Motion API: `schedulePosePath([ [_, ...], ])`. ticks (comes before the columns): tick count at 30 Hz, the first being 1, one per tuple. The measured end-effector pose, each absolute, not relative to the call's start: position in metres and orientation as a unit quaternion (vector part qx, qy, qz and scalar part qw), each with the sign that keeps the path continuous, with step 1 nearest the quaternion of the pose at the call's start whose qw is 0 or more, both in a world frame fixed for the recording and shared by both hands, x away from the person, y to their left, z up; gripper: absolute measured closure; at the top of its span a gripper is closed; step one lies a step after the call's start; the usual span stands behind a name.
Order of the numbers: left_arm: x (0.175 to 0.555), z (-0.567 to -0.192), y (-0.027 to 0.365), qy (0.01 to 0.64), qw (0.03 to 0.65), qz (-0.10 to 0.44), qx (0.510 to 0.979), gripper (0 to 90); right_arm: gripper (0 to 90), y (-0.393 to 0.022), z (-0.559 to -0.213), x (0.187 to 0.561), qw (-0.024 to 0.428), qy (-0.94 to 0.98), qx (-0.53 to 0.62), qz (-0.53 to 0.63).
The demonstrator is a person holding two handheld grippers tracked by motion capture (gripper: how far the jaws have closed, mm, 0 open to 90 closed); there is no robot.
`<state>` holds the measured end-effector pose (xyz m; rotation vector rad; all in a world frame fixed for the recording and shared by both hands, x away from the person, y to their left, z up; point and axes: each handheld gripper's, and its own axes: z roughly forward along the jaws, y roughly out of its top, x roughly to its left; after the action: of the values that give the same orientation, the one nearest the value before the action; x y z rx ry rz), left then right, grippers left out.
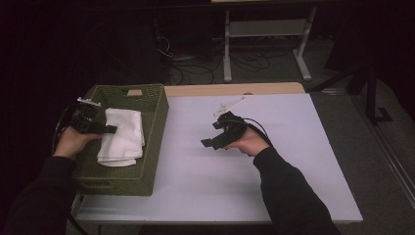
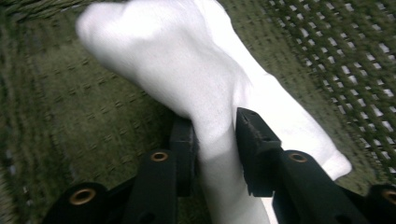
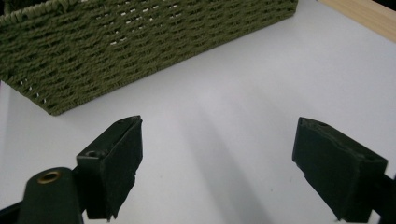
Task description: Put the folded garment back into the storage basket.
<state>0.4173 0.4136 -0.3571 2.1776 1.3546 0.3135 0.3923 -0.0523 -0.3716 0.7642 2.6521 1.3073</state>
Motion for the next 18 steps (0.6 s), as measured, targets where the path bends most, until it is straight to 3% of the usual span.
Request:
schedulePosePath([
  [11, 0.411, -0.356, 0.429, 0.533, 0.279, 0.135, 0.787, 50.5, 15.0, -0.068, -0.38, 0.387, 0.041, 0.866, 0.26, 0.424],
  [18, 0.406, -0.352, 0.43, 0.535, 0.294, 0.141, 0.78, 45.4, 14.8, -0.077, -0.381, 0.386, 0.039, 0.865, 0.264, 0.426],
])
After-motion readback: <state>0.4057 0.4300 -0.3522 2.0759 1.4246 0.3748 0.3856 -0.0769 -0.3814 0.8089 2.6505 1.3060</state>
